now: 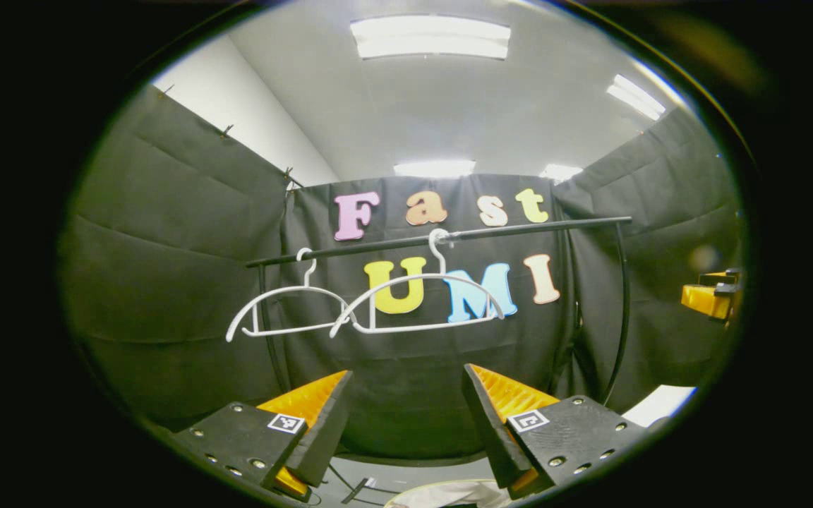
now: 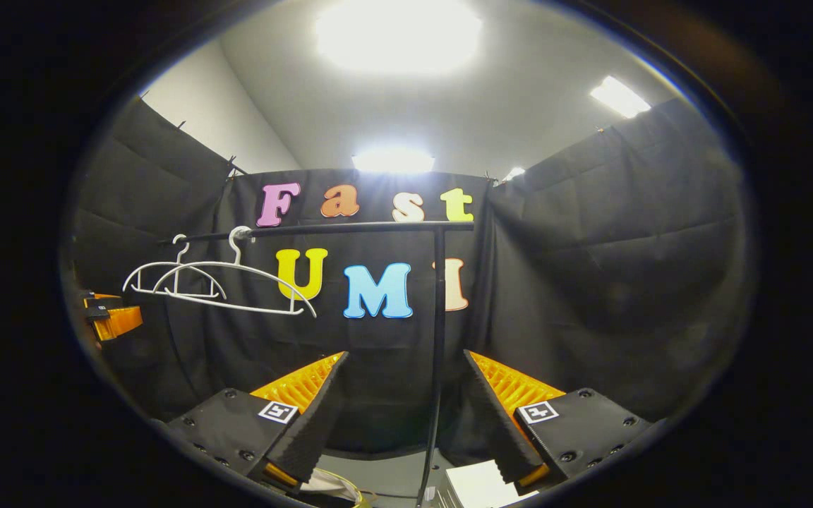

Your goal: Grasp the clothes on the hanger with both hands and then place them into the laundry hamper below.

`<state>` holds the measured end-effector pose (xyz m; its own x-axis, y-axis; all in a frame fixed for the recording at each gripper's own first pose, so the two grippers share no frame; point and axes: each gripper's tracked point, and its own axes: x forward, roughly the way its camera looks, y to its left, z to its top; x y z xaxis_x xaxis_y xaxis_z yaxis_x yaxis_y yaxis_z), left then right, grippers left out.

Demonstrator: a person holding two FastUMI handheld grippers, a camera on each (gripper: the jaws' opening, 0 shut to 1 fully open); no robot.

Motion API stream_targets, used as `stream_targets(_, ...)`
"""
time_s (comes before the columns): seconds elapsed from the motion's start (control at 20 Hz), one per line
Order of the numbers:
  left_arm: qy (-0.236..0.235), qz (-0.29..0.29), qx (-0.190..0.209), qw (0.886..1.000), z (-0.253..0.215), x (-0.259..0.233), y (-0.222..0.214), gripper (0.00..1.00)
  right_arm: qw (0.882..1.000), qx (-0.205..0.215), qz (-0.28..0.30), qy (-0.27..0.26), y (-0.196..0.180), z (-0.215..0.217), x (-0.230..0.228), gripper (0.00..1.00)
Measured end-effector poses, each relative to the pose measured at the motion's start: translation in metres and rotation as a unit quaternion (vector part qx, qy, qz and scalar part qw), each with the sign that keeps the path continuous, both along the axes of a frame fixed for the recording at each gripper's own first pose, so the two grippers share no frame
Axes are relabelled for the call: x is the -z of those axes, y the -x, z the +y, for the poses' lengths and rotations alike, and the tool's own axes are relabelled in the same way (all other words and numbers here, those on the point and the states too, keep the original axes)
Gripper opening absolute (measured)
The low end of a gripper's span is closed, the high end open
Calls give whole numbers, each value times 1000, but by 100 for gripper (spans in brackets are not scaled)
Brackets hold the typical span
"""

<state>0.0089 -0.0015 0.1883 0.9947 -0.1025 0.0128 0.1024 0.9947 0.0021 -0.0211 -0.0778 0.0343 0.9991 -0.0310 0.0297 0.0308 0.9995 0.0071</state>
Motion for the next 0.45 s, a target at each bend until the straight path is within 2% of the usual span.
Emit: stream_targets(0.45,2,1,-1,1000,1,3,-5,88,1000,3,4,1,-5,0,2,97)
